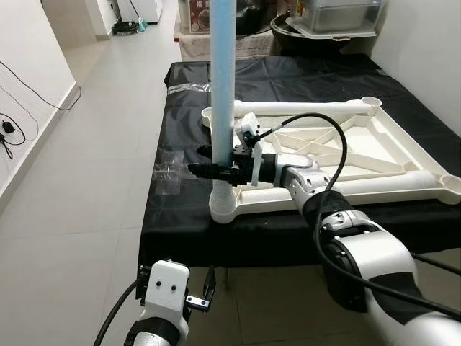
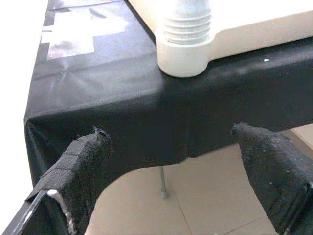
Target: Building children table
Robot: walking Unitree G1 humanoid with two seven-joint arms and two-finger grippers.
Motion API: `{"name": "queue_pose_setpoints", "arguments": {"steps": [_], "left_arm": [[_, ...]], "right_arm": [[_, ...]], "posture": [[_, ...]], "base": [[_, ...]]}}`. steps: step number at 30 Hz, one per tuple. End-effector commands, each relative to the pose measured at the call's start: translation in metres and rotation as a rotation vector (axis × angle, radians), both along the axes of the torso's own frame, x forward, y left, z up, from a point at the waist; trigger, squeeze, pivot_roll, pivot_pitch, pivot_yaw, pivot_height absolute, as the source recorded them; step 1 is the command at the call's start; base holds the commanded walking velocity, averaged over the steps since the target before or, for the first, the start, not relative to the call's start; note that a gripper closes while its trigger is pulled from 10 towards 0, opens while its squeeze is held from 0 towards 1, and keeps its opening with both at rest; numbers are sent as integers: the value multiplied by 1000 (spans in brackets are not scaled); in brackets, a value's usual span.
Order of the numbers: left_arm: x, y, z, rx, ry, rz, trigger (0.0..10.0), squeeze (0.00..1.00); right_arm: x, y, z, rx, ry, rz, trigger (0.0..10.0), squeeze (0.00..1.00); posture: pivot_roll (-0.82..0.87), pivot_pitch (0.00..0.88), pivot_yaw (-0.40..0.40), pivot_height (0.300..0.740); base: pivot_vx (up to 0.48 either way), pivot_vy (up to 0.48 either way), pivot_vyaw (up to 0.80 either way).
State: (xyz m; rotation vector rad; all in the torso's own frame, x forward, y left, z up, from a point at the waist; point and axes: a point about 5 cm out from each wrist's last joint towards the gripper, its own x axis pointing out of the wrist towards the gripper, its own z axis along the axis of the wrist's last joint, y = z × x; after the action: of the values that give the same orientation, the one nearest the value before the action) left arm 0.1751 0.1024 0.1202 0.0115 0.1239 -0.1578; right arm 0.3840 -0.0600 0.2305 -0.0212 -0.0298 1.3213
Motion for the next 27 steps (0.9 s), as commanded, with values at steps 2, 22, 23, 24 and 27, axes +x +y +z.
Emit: {"name": "queue_pose_setpoints", "arguments": {"steps": [2, 22, 23, 24, 27], "left_arm": [[-3, -1, 0, 6, 12, 9, 10000, 0], [7, 2, -4, 20, 9, 3, 10000, 0], [7, 2, -4, 20, 9, 3, 10000, 0], [7, 2, -4, 21, 10, 4, 10000, 0], [8, 3, -5, 22, 9, 6, 10000, 0]], "right_arm": [[0, 13, 3, 41, 2, -6, 0, 0], [15, -36, -49, 186, 162, -1506, 0, 0], [15, -36, -49, 186, 162, -1506, 0, 0], [15, -34, -50, 188, 174, -1514, 0, 0], [14, -30, -50, 197, 190, -1520, 0, 0]], "posture": [[180, 123, -35, 740], [142, 89, -21, 740], [142, 89, -21, 740], [142, 89, -21, 740], [142, 88, -24, 740]], "base": [[0, 0, 0], [0, 0, 0], [0, 0, 0], [0, 0, 0], [0, 0, 0]]}}
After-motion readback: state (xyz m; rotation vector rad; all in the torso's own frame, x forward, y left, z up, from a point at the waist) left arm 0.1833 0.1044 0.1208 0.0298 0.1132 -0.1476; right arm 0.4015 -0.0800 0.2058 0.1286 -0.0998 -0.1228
